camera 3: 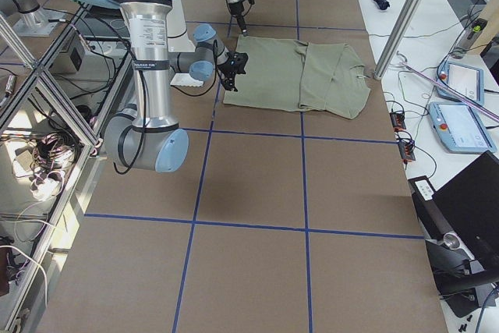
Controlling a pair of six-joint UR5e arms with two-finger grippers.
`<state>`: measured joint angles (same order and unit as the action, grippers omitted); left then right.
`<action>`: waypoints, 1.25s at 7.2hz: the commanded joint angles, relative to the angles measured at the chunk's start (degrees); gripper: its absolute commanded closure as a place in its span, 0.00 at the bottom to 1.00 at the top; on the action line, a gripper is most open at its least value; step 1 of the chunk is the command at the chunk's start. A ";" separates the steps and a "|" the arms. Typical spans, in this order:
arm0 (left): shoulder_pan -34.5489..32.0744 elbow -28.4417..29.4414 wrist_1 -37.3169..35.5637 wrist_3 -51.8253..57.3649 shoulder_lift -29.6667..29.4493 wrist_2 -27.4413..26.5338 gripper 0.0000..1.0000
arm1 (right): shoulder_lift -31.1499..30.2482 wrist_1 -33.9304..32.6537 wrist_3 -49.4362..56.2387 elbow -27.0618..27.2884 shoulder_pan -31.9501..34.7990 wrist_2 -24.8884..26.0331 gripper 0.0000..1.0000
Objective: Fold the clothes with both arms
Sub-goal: 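Move both grippers to the hem corners nearest the robot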
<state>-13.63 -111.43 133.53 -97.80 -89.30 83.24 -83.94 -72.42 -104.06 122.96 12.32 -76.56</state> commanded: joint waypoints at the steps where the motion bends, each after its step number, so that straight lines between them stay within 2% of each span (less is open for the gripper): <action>1: 0.88 0.08 -0.03 0.15 0.09 -0.10 0.31 | 0.00 0.00 -0.09 0.00 -0.02 0.01 0.01; 4: 1.76 0.16 -0.03 0.15 0.00 -0.01 0.31 | 0.00 0.00 -0.09 0.00 -0.02 0.01 0.01; 5: 2.11 0.17 -0.03 -0.02 -0.08 -0.18 0.37 | 0.00 0.00 -0.09 0.00 -0.02 0.01 0.01; 6: 2.12 0.17 -0.03 -0.37 -0.08 -0.19 0.53 | 0.00 0.00 -0.09 0.00 -0.02 0.01 0.01; 8: 2.12 0.52 -0.03 -0.29 -0.08 -0.19 0.74 | 0.00 0.00 -0.09 0.00 -0.19 0.01 0.01; 9: 2.12 0.52 -0.03 -0.29 -0.08 -0.19 0.76 | 0.00 0.00 -0.09 -0.09 -0.19 0.01 0.01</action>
<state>-11.52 -110.98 133.51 -98.10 -89.38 83.06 -83.94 -72.42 -104.15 122.95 12.18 -76.55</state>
